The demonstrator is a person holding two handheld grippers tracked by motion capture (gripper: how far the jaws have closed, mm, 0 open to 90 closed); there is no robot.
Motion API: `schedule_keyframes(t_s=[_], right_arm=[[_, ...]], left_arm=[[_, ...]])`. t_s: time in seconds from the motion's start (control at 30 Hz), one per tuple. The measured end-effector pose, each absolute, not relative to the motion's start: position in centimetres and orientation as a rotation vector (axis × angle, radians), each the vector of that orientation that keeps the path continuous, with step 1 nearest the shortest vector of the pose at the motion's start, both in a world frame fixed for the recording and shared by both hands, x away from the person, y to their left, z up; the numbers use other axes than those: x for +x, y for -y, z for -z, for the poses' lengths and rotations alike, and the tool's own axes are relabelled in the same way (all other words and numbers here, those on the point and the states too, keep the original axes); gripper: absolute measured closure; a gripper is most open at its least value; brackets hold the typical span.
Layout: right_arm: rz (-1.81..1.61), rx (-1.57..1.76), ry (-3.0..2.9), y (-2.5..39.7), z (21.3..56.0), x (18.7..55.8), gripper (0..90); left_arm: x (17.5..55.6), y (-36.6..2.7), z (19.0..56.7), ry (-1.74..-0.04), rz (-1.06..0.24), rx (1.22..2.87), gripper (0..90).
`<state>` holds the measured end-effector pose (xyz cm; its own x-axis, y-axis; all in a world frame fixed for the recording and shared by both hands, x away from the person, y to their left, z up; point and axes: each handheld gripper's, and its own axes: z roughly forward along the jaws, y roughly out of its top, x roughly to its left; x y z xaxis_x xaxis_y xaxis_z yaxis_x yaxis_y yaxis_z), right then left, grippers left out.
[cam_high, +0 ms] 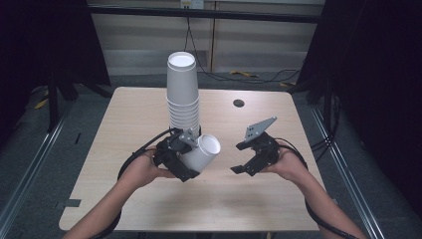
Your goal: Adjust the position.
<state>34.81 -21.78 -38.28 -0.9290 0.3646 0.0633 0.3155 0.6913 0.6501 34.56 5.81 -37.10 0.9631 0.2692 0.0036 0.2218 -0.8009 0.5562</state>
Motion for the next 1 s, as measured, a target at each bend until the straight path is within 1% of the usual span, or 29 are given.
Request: schedule_keyframes(t_s=[0.23,0.57,1.0], right_arm=[[-1.035,0.541,-2.866,21.6,37.7,34.9,14.0],[-0.968,0.506,-2.922,21.2,37.1,35.1,15.0],[-0.872,0.438,-2.969,20.5,36.1,35.2,15.3]], left_arm=[[34.5,-5.2,37.2,-0.32,-0.13,2.566,13.7],[34.4,-4.0,37.9,-0.309,-0.11,2.601,13.7],[34.5,-3.0,38.0,-0.273,-0.119,2.639,13.7]])
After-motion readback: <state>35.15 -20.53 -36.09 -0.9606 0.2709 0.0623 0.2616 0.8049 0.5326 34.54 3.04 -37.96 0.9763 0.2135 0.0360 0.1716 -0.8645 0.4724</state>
